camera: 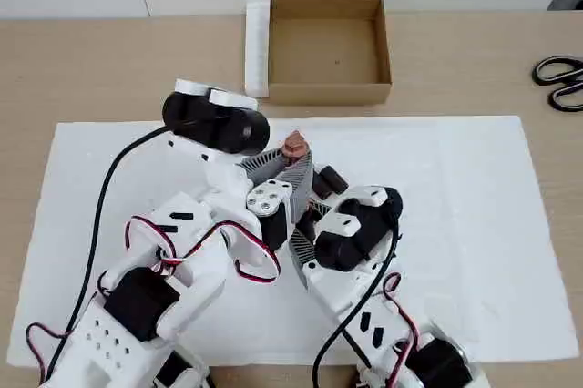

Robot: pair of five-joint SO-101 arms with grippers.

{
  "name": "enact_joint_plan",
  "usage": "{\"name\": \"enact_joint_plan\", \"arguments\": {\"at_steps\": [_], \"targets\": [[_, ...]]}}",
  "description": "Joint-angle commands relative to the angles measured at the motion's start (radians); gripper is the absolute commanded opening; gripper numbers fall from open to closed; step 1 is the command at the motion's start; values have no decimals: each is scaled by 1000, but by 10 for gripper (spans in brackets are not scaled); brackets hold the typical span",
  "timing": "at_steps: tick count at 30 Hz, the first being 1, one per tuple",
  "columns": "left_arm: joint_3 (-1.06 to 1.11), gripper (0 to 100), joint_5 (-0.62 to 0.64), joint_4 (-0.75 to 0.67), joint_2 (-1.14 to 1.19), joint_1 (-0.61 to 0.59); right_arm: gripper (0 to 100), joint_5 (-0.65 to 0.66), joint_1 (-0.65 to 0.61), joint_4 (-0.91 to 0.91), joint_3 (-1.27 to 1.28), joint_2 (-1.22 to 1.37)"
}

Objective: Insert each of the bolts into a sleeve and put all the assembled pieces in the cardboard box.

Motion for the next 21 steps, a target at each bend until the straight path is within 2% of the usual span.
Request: {"name": "enact_joint_plan", "arguments": {"at_steps": [1,15,21], "targets": [[-1,6,3,5,-3,6,4,5,-2,-8,-6,-8],[-7,6,2,64,-5,8,4,8,2,-8,-6,-10],[-8,6,2,138,-5,8,4,6,27,-8,-6,-10]]}}
